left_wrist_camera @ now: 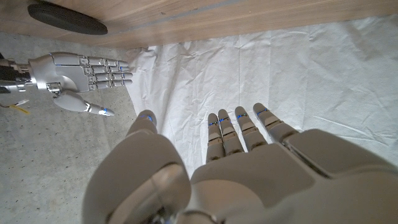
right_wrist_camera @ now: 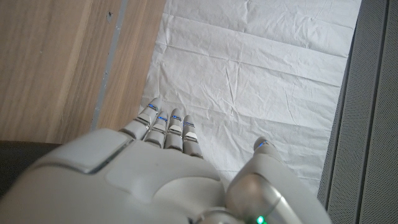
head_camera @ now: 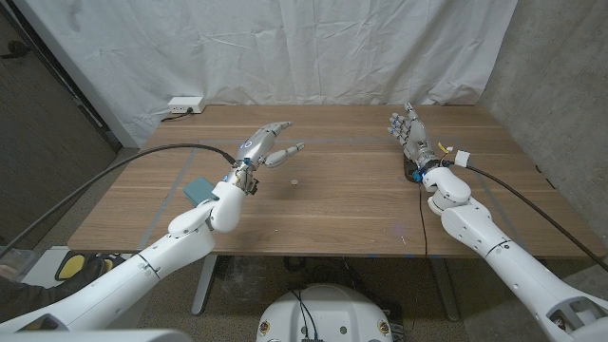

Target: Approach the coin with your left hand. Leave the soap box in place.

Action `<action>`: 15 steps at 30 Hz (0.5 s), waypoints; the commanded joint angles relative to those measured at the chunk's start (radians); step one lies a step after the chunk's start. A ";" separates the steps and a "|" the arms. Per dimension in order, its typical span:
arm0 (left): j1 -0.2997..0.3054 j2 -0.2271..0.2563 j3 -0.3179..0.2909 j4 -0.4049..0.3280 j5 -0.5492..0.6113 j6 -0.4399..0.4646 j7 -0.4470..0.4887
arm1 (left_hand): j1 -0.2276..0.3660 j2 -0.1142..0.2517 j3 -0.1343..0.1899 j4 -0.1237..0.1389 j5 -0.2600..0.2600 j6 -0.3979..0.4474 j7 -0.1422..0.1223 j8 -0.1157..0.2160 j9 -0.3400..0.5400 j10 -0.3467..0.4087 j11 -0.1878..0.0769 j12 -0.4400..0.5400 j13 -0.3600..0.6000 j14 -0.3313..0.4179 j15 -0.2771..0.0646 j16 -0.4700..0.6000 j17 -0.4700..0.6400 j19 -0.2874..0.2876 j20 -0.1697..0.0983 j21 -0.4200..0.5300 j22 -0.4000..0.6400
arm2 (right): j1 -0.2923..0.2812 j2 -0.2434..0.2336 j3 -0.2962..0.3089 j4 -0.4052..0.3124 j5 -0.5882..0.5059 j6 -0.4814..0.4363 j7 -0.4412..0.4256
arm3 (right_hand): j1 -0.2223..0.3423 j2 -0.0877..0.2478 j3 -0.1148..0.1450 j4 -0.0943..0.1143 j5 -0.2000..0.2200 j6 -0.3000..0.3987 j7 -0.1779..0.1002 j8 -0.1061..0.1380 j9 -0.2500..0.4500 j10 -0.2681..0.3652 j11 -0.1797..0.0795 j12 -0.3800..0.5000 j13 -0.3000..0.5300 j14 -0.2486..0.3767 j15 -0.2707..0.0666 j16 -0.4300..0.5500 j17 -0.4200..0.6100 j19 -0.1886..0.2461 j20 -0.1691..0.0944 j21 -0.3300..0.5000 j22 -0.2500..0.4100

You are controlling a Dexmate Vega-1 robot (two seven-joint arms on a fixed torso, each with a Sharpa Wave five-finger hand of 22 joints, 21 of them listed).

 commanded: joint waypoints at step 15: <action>0.002 0.017 0.045 -0.053 0.084 0.136 -0.046 | 0.014 -0.003 -0.001 -0.012 0.010 0.009 -0.001 -0.003 0.003 0.007 0.004 -0.001 0.001 0.006 -0.049 0.001 0.006 0.008 -0.073 -0.002 0.003 | 0.006 -0.009 0.001 -0.011 0.006 -0.020 0.004 | 0.000 0.007 -0.006 -0.002 0.003 0.005 0.004 -0.003 0.006 0.001 0.005 0.003 0.004 0.003 0.001 -0.004 0.002 0.009 0.003 -0.014 0.004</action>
